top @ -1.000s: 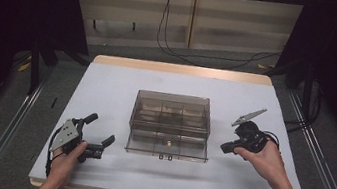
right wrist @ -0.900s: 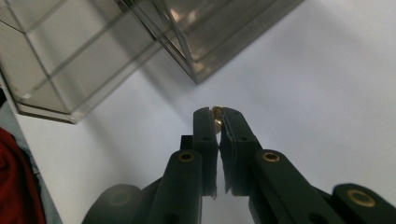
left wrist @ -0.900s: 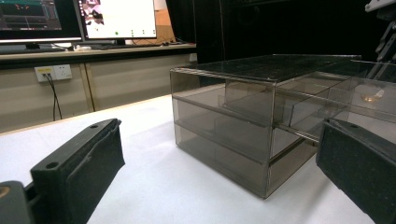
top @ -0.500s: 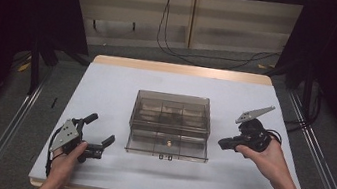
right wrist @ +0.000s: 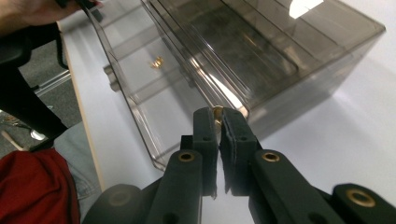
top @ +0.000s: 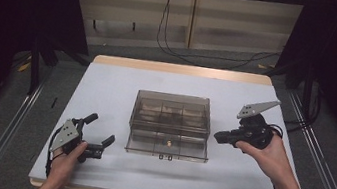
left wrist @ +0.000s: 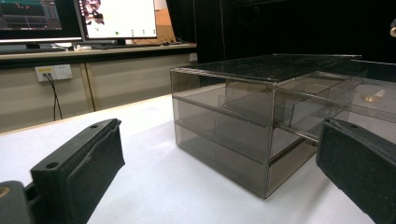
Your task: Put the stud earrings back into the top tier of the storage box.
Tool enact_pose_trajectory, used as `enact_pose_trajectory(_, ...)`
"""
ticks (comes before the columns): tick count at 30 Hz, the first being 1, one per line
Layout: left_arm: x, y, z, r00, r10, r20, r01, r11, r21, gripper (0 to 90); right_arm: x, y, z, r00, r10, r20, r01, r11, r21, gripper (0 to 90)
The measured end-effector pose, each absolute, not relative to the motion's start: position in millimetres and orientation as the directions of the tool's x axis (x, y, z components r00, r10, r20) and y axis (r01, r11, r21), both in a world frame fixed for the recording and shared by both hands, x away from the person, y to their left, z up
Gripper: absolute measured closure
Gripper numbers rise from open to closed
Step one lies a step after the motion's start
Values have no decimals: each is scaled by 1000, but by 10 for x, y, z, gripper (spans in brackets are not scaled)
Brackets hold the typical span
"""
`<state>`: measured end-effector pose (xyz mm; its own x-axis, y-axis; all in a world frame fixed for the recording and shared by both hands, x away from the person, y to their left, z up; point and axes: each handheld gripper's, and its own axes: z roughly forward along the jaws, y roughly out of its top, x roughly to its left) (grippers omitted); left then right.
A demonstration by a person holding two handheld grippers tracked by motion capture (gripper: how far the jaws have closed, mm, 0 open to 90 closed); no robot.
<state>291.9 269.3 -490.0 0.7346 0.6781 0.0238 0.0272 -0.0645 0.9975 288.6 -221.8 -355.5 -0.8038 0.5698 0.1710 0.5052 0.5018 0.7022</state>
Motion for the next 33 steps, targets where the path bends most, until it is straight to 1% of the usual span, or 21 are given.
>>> enact_pose_trajectory(10, 2918, 2688, -4900, 733, 680, 20, 26, -58, 998, 7, 2933, -1992, -3484, -836, 527, 151, 466, 538, 702, 853)
enact_pose_trajectory(18, 2919, 2694, -4899, 734, 679, 26, 25, -64, 998, 7, 3029, -1722, -3429, -866, 478, 145, 439, 590, 677, 853)
enact_pose_trajectory(33, 2919, 2694, -4900, 735, 678, 22, 26, -60, 998, 7, 3156, -1214, -3503, -898, 416, 144, 419, 709, 568, 852)
